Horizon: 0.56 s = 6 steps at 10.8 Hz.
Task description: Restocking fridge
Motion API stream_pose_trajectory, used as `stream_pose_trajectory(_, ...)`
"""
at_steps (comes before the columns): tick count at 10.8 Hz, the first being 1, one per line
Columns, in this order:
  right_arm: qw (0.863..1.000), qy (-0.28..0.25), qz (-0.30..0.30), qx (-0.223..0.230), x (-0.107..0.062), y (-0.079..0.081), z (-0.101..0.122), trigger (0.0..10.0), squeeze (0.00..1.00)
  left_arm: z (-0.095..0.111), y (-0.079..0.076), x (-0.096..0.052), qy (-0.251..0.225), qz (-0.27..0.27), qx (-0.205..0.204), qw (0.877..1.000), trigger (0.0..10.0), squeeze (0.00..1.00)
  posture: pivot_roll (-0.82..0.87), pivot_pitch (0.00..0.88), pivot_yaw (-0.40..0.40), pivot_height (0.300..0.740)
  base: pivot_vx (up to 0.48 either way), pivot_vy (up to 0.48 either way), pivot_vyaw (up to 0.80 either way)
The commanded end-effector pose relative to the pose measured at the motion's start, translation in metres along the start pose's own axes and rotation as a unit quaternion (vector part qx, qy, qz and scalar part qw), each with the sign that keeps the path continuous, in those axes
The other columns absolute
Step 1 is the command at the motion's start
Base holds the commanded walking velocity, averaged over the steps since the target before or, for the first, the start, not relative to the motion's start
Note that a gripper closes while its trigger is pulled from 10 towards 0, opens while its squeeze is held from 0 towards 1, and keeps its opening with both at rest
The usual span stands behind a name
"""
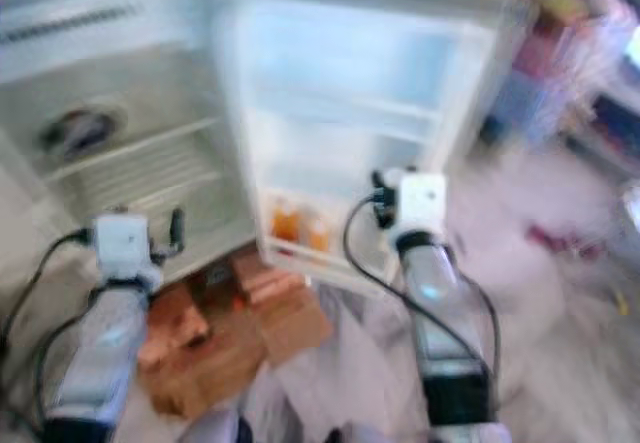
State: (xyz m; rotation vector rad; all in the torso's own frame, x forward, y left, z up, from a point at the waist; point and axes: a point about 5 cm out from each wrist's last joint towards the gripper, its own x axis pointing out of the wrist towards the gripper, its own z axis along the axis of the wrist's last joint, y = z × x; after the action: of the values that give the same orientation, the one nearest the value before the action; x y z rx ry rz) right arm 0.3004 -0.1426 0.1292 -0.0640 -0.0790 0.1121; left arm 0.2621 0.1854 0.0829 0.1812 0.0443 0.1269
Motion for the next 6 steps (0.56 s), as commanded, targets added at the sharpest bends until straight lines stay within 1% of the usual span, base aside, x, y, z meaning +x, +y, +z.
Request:
stream_pose_trajectory(1,1.000,-0.013,0.001,-0.006,0.0001,-0.0027,0.0054,10.0,0.00,0.0061,-0.0059,-0.0005,-0.012,-0.013,0.006,1.000,10.0,0.00,0.07,0.059,-0.014,0.740,0.000,0.000,0.63)
stream_pose_trajectory(2,1.000,-0.012,0.001,-0.006,0.0001,-0.0028,0.0051,10.0,0.00,0.0060,-0.0069,-0.0013,-0.010,-0.017,0.007,1.000,10.0,0.00,0.07,0.060,-0.015,0.740,0.000,0.000,0.56)
stream_pose_trajectory(3,1.000,-0.013,-0.003,0.002,0.0007,-0.0031,0.0055,10.0,0.00,0.0073,-0.0082,-0.0015,-0.015,-0.020,0.011,1.000,10.0,0.00,0.07,0.060,-0.015,0.740,0.000,-0.277,0.00)
stream_pose_trajectory(4,1.000,-0.014,0.000,0.002,0.0012,-0.0028,0.0060,10.0,0.00,0.0077,-0.0087,-0.0014,-0.017,-0.021,0.012,1.000,10.0,0.00,0.07,0.059,-0.016,0.740,0.240,-0.412,0.00)
stream_pose_trajectory(5,1.000,-0.015,0.003,0.002,0.0017,-0.0026,0.0065,10.0,0.00,0.0078,-0.0086,-0.0013,-0.016,-0.021,0.011,1.000,10.0,0.00,0.07,0.060,-0.016,0.740,0.000,-0.424,0.00)
stream_pose_trajectory(6,1.000,-0.016,0.002,0.003,0.0019,-0.0030,0.0067,10.0,0.00,0.0073,-0.0087,-0.0012,-0.015,-0.020,0.012,1.000,10.0,0.00,0.07,0.060,-0.016,0.740,0.270,-0.394,0.00)
